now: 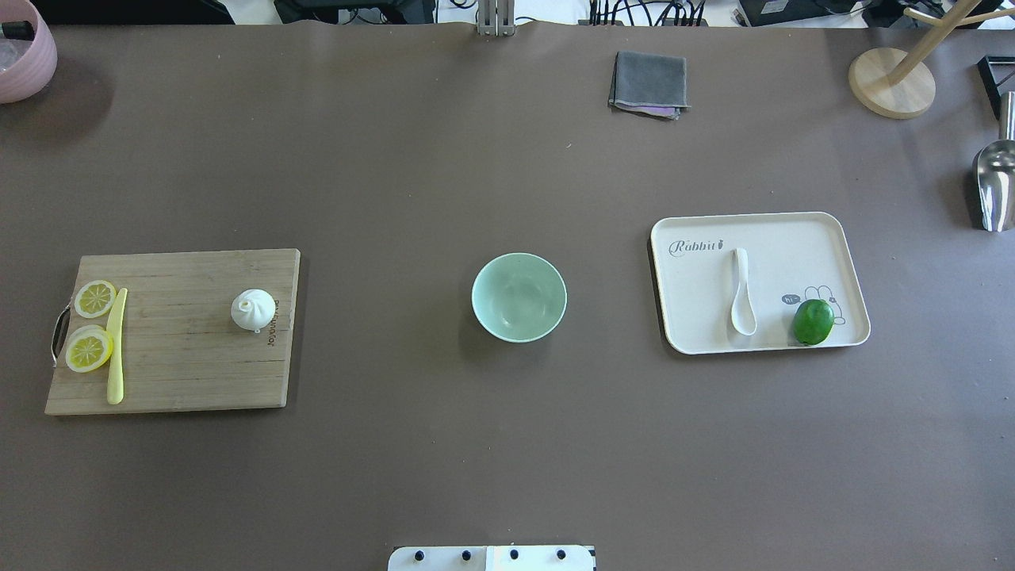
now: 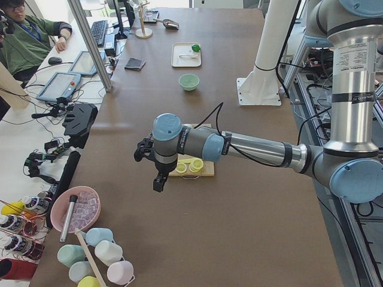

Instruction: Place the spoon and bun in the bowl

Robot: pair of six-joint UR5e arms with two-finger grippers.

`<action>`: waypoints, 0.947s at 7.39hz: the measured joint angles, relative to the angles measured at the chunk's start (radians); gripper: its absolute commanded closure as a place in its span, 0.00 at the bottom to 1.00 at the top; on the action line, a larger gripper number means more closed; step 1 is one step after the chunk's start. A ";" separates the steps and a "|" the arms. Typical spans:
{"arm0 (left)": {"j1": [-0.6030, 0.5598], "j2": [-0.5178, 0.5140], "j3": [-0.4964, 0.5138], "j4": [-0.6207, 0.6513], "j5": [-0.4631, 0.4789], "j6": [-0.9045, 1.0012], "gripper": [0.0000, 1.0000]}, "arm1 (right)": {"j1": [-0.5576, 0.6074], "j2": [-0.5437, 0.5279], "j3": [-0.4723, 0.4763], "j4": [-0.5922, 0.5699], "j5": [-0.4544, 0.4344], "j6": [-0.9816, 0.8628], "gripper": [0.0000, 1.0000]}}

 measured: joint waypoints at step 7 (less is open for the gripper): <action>-0.002 -0.022 -0.041 -0.077 -0.001 -0.004 0.02 | 0.000 0.008 0.000 0.222 0.088 0.005 0.00</action>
